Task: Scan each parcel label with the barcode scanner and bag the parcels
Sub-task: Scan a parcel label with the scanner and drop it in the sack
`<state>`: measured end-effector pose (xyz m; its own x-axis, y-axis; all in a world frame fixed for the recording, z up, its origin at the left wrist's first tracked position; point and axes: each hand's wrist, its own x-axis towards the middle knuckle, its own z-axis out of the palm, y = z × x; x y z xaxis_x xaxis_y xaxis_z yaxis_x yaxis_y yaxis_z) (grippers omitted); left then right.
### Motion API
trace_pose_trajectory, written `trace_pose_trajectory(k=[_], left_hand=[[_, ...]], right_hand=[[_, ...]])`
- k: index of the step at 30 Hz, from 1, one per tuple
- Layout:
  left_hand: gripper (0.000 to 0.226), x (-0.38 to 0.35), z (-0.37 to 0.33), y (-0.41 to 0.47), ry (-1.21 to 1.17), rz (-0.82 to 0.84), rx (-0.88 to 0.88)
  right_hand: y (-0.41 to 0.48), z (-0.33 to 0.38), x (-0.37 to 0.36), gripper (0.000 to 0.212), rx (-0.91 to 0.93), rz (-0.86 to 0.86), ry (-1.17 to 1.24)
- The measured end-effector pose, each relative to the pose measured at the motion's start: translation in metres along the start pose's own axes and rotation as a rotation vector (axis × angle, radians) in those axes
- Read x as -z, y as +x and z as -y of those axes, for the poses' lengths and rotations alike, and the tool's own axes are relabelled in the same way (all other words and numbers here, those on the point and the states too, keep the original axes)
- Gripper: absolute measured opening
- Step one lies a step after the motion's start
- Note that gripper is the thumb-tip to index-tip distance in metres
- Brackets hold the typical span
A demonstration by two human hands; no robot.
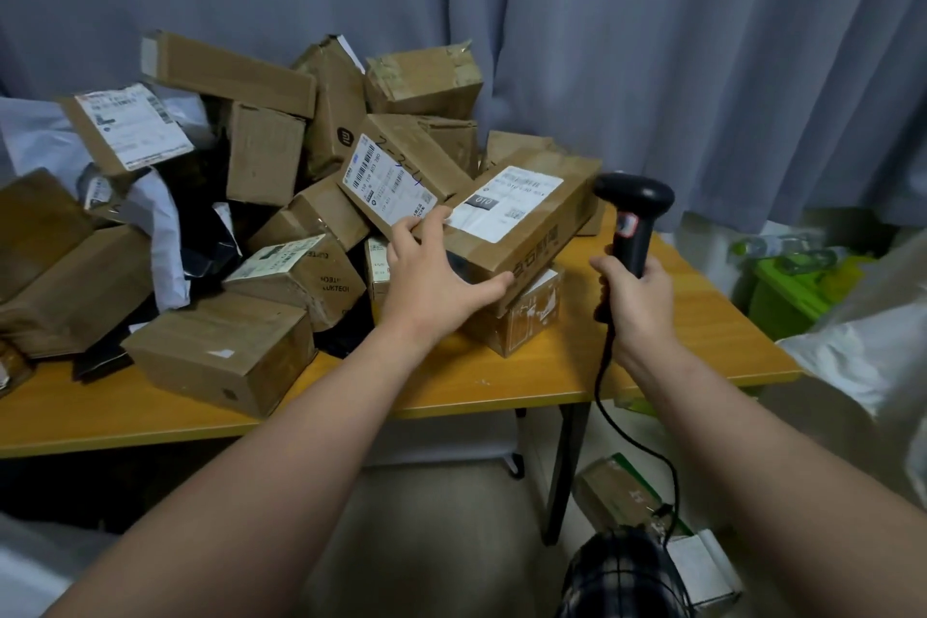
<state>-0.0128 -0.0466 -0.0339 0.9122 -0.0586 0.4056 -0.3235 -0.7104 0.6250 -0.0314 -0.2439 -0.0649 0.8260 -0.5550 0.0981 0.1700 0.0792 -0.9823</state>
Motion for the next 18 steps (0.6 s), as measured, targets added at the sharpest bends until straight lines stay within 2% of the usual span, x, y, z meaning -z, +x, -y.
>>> trace_pose_trajectory(k=[4,7,9,13,16,18], left_hand=[[0.096,0.010,-0.004,-0.017,-0.071,-0.096,-0.049],[0.097,0.022,-0.001,-0.032,-0.069,-0.193,-0.078],[0.097,0.031,0.003,-0.040,-0.058,-0.256,-0.085],[0.095,0.050,0.019,-0.044,-0.020,-0.340,-0.090],[0.097,0.066,0.039,-0.042,0.007,-0.312,-0.104],[0.097,0.081,0.051,-0.040,-0.087,-0.228,-0.105]], right_hand=[[-0.024,0.020,-0.024,0.047,-0.010,0.029,0.213],[-0.045,0.035,-0.043,0.052,0.035,0.183,0.323],[-0.058,0.044,-0.059,0.051,0.069,0.261,0.339],[-0.074,0.050,-0.093,0.050,0.100,0.294,0.264],[-0.076,0.052,-0.114,0.048,0.060,0.327,0.258],[-0.073,0.055,-0.125,0.053,0.057,0.365,0.213]])
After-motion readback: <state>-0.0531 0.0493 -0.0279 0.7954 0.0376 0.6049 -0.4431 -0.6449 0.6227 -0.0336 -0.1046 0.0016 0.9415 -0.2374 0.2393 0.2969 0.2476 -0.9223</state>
